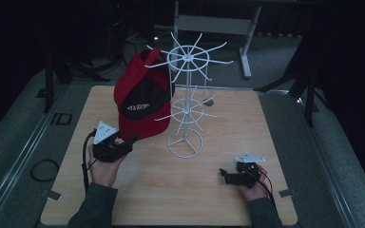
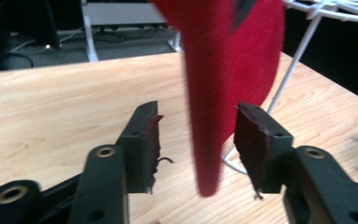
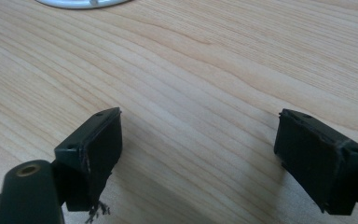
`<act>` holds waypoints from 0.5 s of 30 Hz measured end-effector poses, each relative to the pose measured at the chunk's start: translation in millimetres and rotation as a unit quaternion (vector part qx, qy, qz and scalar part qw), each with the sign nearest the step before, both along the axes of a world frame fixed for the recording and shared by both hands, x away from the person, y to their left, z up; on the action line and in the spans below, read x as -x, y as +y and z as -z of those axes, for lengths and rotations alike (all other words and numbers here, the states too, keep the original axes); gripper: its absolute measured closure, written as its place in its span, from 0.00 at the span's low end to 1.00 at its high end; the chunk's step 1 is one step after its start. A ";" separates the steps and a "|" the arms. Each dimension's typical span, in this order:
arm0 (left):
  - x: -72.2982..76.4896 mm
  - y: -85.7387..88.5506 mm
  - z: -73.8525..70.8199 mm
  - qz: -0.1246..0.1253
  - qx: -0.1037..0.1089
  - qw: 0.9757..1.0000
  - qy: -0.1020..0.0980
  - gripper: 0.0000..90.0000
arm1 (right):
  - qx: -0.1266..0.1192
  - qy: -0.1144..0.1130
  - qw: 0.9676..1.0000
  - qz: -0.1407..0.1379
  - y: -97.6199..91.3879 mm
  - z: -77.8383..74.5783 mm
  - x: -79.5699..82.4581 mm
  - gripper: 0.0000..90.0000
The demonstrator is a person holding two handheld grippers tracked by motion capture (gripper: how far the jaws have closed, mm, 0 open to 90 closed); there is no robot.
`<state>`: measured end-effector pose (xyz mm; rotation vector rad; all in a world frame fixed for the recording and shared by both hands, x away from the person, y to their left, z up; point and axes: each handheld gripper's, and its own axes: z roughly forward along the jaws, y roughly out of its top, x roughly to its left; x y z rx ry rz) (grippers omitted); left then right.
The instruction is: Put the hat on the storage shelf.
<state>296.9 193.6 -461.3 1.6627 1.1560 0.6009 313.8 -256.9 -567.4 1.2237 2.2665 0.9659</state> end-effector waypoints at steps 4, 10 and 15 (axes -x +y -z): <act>0.4 3.2 3.5 -0.004 0.001 1.000 0.007 0.50 | 0.000 0.001 1.000 0.000 0.0 0.0 0.0 0.17; 1.7 0.8 9.0 -0.001 -0.017 1.000 0.009 0.38 | 0.001 -0.001 1.000 -0.001 -0.2 0.1 -0.1 0.17; 1.5 2.4 14.3 0.005 -0.008 1.000 0.018 0.32 | 0.001 0.000 1.000 -0.002 -0.2 0.0 0.1 0.17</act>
